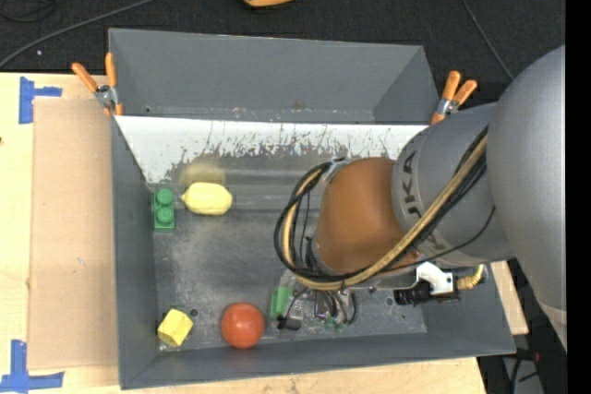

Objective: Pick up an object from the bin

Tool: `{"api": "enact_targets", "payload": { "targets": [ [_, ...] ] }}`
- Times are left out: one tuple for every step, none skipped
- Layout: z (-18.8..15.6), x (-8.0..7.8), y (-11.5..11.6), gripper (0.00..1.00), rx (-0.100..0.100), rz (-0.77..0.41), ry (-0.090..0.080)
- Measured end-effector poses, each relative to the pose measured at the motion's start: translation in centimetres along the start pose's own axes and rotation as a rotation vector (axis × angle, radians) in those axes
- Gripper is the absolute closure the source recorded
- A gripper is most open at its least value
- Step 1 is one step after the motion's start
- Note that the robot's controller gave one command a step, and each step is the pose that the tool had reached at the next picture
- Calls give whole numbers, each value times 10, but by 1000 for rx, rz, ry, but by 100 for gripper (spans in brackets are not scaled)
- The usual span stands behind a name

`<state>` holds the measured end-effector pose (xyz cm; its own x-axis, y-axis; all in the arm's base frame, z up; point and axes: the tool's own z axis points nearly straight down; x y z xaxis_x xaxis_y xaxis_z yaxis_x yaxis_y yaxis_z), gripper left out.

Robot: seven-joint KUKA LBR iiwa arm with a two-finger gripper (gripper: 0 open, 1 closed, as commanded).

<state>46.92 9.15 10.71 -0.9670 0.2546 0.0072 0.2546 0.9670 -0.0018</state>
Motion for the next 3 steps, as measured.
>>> {"api": "enact_targets", "payload": {
  "targets": [
    [-89, -1, 0, 100, -2, -2, -4],
    [-77, 2, -1, 100, 4, -2, 9],
    [-119, 1, -1, 100, 1, -4, 3]
  ]
}}
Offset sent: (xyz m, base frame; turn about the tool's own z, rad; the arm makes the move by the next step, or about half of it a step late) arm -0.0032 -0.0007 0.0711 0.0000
